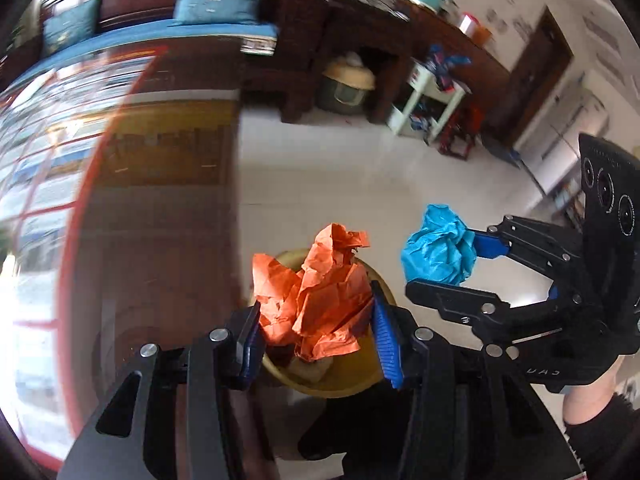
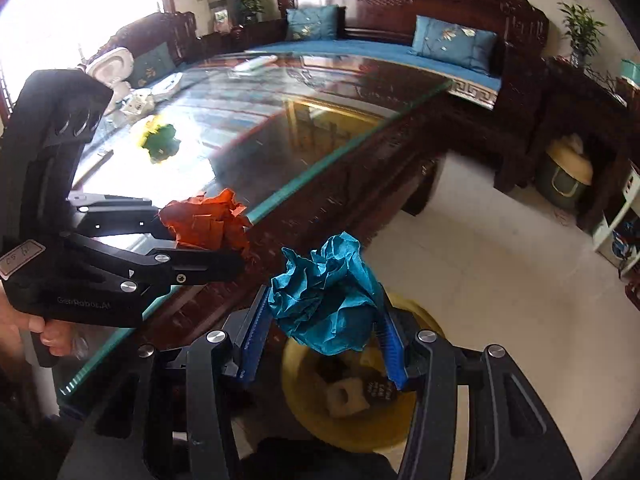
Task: Collect trash
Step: 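Carry the orange and blue papers over the yellow bucket and open both tools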
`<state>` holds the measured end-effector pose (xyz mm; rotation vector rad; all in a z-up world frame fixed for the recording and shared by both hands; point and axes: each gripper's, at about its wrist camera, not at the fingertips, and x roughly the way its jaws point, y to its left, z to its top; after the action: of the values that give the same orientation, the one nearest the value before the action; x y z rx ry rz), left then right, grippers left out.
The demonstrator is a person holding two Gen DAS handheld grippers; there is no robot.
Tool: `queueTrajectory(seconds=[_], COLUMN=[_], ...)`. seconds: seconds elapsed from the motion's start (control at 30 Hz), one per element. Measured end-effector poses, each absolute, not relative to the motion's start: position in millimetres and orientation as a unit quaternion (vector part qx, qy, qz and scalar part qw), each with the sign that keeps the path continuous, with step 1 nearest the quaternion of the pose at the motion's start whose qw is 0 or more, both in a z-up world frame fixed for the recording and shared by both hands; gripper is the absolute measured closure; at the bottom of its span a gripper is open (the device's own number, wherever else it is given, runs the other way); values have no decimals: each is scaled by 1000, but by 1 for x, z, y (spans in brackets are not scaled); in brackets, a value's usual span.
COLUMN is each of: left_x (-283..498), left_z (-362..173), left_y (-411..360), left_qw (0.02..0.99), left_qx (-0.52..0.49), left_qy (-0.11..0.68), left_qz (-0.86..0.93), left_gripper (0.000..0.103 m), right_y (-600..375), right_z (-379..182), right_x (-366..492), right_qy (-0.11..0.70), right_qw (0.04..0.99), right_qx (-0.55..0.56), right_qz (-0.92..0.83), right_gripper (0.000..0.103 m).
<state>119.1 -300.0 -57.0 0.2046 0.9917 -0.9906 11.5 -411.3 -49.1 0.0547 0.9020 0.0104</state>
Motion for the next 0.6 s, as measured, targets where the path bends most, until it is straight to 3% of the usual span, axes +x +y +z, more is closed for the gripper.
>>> queueTrajectory(seconds=[0.37, 0.5, 0.6], left_x=[99, 104, 105], left_z=[-107, -118, -124], left_y=[-382, -393, -395], left_qw=[717, 714, 711], left_qx=[163, 168, 170], left_qy=[495, 506, 513], left_qz=[-463, -455, -449], left_gripper=[56, 56, 55], right_y=[-471, -481, -482], right_z=[-111, -128, -135], right_x=[-4, -1, 0], right_qy=[502, 511, 516], right_qw=[863, 858, 855], right_qx=[48, 56, 51], right_qz=[-28, -27, -21], right_gripper=[53, 32, 32])
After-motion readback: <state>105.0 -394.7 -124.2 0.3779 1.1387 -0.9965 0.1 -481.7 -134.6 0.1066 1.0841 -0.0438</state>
